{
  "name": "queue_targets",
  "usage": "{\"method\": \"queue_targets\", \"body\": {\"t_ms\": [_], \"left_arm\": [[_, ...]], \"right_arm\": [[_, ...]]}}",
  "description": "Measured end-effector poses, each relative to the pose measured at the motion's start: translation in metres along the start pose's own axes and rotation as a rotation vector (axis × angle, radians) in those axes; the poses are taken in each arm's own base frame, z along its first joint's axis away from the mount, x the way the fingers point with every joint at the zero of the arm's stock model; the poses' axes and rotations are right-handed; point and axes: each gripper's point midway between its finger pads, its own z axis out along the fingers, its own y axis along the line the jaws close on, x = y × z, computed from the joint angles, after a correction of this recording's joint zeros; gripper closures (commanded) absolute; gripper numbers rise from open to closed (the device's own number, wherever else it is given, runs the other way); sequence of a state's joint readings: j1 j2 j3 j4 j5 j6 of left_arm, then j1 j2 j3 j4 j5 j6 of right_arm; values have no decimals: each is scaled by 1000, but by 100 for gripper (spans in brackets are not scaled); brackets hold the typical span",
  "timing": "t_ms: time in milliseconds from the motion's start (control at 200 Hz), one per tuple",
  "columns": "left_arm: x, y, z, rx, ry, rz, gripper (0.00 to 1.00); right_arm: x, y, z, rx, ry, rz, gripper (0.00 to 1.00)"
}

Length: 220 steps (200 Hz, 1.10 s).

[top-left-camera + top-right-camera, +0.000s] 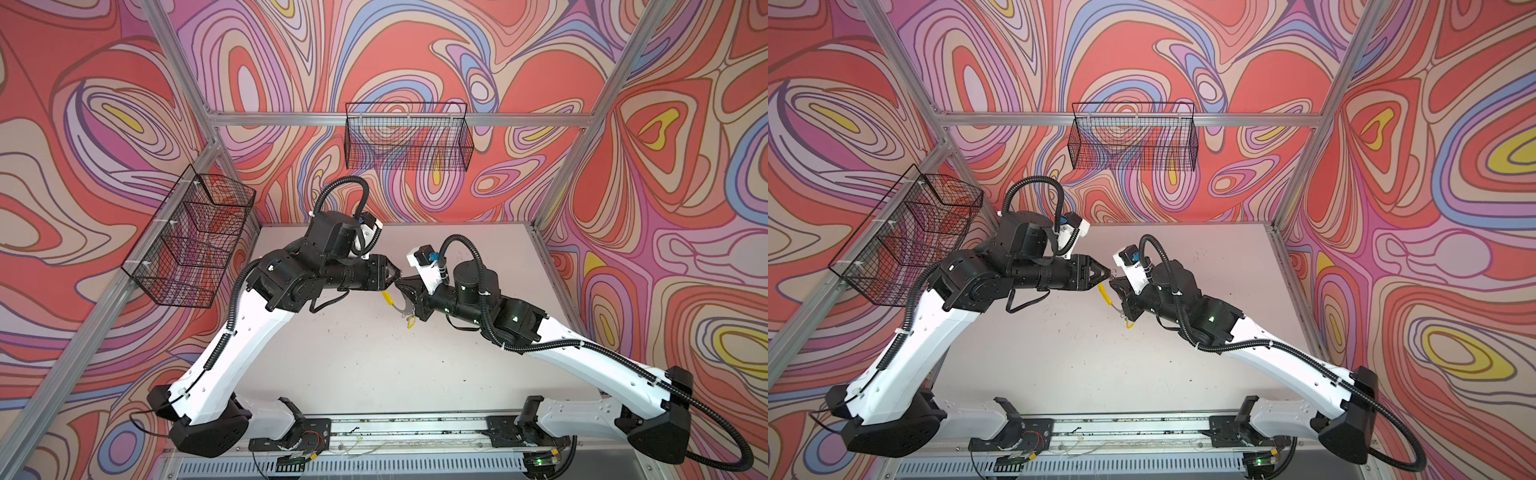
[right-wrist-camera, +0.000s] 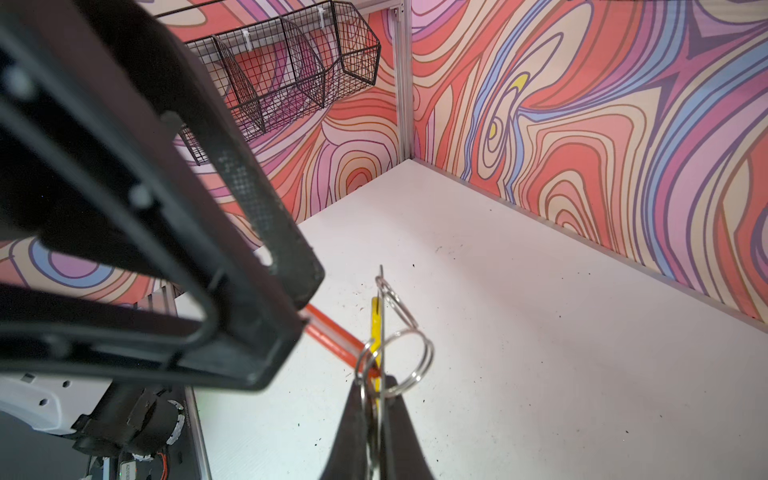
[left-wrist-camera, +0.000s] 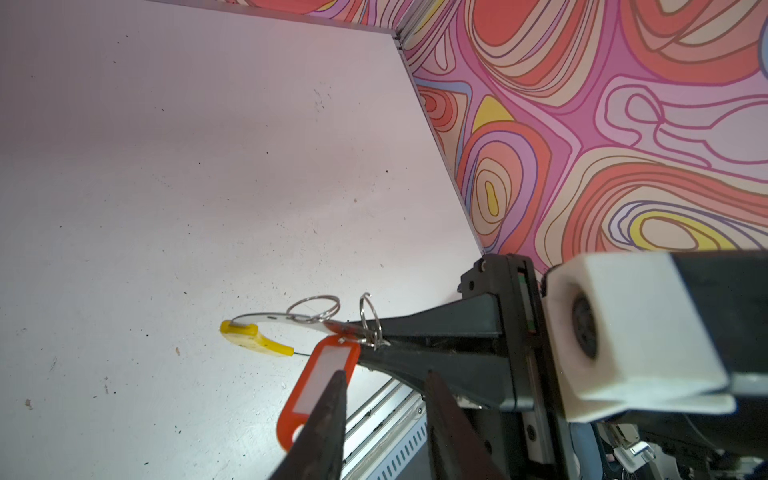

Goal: Put the keys on the keyring

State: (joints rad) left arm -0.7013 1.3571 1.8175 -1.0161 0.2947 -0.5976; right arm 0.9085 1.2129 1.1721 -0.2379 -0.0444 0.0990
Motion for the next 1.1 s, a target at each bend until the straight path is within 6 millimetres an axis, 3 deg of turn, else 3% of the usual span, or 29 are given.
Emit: {"method": "queue_targets", "body": {"t_ms": [396, 766, 1102], "left_arm": [[-1, 2, 20, 0, 34, -10, 69], [2, 5, 25, -16, 57, -21, 83], [0, 4, 28, -20, 68, -23, 76]], "right_arm": [[-1, 0, 0, 1, -5, 1, 100], [2, -1, 1, 3, -2, 0, 100], [3, -1, -1, 5, -9, 0, 100]]}}
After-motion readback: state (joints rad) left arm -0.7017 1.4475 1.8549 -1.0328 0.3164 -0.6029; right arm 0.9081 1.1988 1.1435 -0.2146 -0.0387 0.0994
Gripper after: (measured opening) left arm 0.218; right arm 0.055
